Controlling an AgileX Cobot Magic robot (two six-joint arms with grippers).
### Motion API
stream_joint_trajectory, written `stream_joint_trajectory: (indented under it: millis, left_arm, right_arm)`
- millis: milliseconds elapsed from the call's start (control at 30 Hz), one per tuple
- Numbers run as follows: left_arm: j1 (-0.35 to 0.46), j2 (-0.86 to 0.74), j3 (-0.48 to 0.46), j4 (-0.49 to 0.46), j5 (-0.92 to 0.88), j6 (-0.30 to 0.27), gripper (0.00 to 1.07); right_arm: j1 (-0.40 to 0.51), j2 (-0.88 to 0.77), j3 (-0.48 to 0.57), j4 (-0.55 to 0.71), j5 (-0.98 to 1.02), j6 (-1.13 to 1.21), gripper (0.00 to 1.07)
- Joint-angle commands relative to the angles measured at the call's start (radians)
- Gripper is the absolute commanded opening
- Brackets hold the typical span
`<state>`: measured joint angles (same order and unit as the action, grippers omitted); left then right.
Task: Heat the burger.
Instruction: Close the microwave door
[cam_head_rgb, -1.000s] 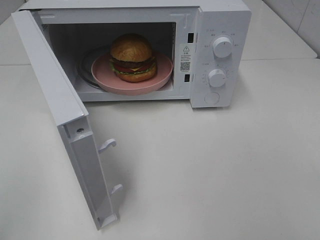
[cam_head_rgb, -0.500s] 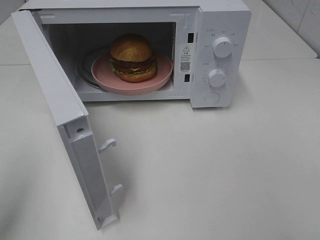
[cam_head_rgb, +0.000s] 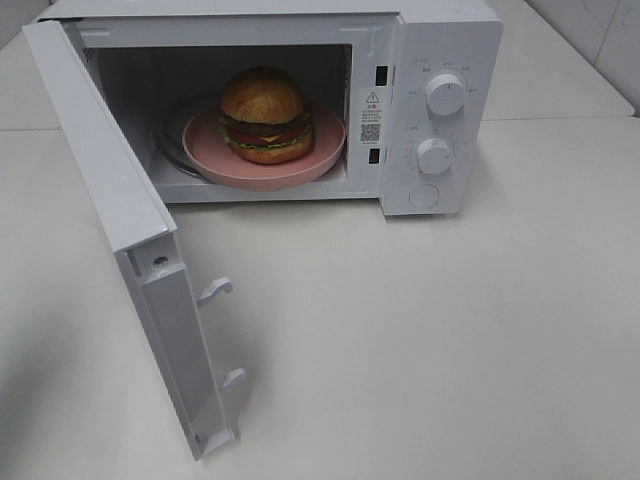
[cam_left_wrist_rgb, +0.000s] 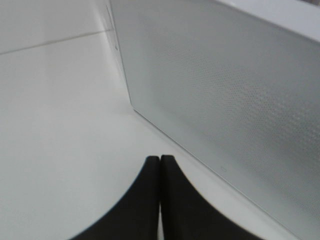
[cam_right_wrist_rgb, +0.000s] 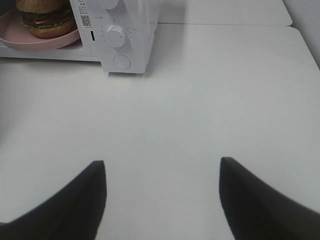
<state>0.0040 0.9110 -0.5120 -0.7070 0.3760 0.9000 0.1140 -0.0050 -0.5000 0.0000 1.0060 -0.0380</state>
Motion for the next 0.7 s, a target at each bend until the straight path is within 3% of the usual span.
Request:
stream_joint_trajectory:
  millis: [33,67,100,133,200,233,500,700]
  left_arm:
    - [-0.002,0.070,-0.020,-0.095,-0.015,0.094,0.00]
    - [-0.002,0.130,-0.036,-0.154,-0.015,0.157,0.00]
    - [-0.002,0.130,-0.036,-0.154,-0.015,0.157,0.00]
    - [-0.002,0.177,-0.051,-0.203,-0.014,0.216,0.00]
    - [-0.002,0.201,-0.057,-0.227,-0.010,0.246,0.00]
    - [-0.002,0.239,-0.072,-0.281,-0.002,0.294,0.00]
    - [-0.002,0.360,-0.128,-0.415,0.025,0.420,0.00]
    - [-0.020,0.413,-0.151,-0.439,0.035,0.484,0.00]
  right_arm:
    - [-0.006,-0.027,0.001,-0.006,-0.002,-0.007,0.62]
    - [-0.006,-0.027,0.001,-0.006,-0.002,-0.007,0.62]
    - [-0.006,-0.027,0.001,-0.006,-0.002,-0.007,0.62]
    - [-0.006,-0.027,0.001,-0.006,-0.002,-0.007,0.62]
    - [-0.006,-0.027,0.001,-0.006,-0.002,-0.007,0.62]
    - [-0.006,-0.027,0.001,-0.006,-0.002,-0.007,0.62]
    - [-0.006,-0.027,0.001,-0.006,-0.002,-0.007,0.62]
    - [-0.006,-0.027,0.001,-0.006,-0.002,-0.006,0.62]
